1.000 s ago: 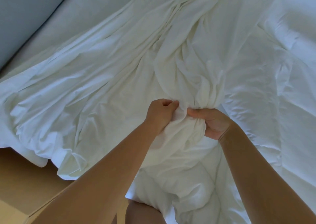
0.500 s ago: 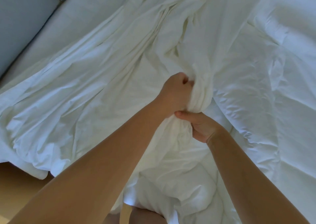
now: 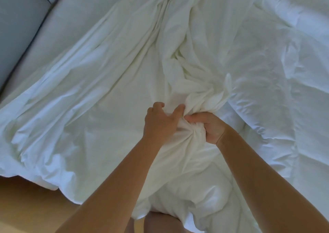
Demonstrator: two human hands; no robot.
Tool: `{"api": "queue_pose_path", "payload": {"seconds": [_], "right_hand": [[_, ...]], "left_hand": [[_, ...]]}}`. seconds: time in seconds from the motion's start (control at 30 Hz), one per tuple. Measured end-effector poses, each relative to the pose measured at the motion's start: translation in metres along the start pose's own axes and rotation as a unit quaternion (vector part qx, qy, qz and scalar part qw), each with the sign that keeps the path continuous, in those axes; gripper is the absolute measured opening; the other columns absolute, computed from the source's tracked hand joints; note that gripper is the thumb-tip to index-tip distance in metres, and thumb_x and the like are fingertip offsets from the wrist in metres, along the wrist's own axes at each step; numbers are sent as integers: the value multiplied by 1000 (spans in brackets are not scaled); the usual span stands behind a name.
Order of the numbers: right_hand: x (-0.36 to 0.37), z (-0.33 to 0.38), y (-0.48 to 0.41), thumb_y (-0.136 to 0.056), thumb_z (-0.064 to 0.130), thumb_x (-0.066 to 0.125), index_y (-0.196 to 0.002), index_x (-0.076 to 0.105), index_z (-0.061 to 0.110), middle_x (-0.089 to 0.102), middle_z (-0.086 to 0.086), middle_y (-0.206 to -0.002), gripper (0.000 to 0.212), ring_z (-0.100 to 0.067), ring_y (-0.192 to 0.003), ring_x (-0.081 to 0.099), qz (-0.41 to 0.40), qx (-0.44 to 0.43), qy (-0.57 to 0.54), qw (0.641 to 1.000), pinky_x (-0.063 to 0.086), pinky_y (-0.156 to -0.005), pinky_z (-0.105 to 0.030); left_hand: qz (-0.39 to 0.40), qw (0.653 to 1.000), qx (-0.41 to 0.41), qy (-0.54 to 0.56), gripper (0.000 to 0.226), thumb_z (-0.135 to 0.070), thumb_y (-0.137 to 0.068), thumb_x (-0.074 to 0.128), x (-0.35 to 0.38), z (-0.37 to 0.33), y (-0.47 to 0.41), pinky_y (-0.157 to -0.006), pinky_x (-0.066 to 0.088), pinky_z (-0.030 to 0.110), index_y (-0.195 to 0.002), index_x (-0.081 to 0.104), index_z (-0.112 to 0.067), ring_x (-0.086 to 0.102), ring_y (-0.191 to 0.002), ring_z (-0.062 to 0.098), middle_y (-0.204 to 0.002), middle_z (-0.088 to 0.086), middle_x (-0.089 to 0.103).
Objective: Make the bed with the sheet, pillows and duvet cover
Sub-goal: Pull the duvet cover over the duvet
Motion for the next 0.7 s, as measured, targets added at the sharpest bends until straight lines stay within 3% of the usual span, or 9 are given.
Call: {"api": "queue_pose_path", "payload": {"seconds": [0.03,0.13,0.2,0.3,0.4,0.5,0.6,0.7], "right_hand": [[-1,-1,1,-77,12,58,-98,73,15,70,-8,-99,25,-27,-97,66,4,3,5,1000,54,-84,-39],[-1,-7,-1,-75,14,66,-103,72,17,70,-7,-107,28,-27,-105,65,6,46,71,996,53,-86,-38],[1,-11,-3,-69,15,73,-107,68,16,70,-6,-108,38,-24,-104,65,-2,90,124,988,53,-87,-36],[19,-9,-8,-63,17,78,-101,70,21,73,0,-102,39,-16,-98,68,15,123,182,976,54,-85,-30],[45,4,-16,-72,10,69,-89,76,27,73,6,-94,25,-9,-93,68,41,37,136,989,53,-74,-19],[43,6,-19,-75,8,62,-97,69,14,73,0,-90,24,-15,-88,69,-4,-46,75,996,54,-73,-25],[30,1,-18,-74,8,60,-96,71,13,72,-5,-91,25,-22,-88,69,-22,-31,-27,999,55,-71,-32],[22,4,-15,-71,16,69,-93,76,16,72,-6,-96,23,-23,-93,69,-8,-14,-36,999,55,-74,-33]], "left_hand": [[6,999,-39,-14,71,-65,-76,55,1,12,0,-81,42,32,-123,47,-12,52,-104,22,-115,4,49],[93,990,-93,52,29,-36,-87,54,8,18,1,-60,40,29,-82,54,-8,53,-70,21,-86,9,55],[70,997,0,27,21,-13,-88,48,-2,-13,-4,-57,34,31,-67,44,-10,41,-63,21,-69,8,46],[29,986,158,48,36,-18,-90,50,-18,-81,2,-52,27,24,-60,31,-16,28,-54,12,-53,-7,29],[73,976,200,51,34,-24,-93,52,-12,-112,7,-55,32,25,-65,42,-10,36,-55,14,-58,3,39],[102,979,135,115,27,-22,-93,52,-10,-91,2,-59,40,21,-77,57,-1,49,-64,18,-67,7,54],[44,984,116,127,33,-26,-94,51,-28,-60,-5,-70,47,31,-88,63,4,59,-75,28,-80,13,64],[47,997,57,13,50,-47,-95,41,-30,-11,-11,-84,44,36,-95,65,-4,60,-91,26,-97,12,66]]}}
Point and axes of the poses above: each hand's wrist, its own y-axis away from the middle knuckle, its own x-axis out of the palm, z = x × y, the point moved 10 cm from there along -y, towards the middle knuckle
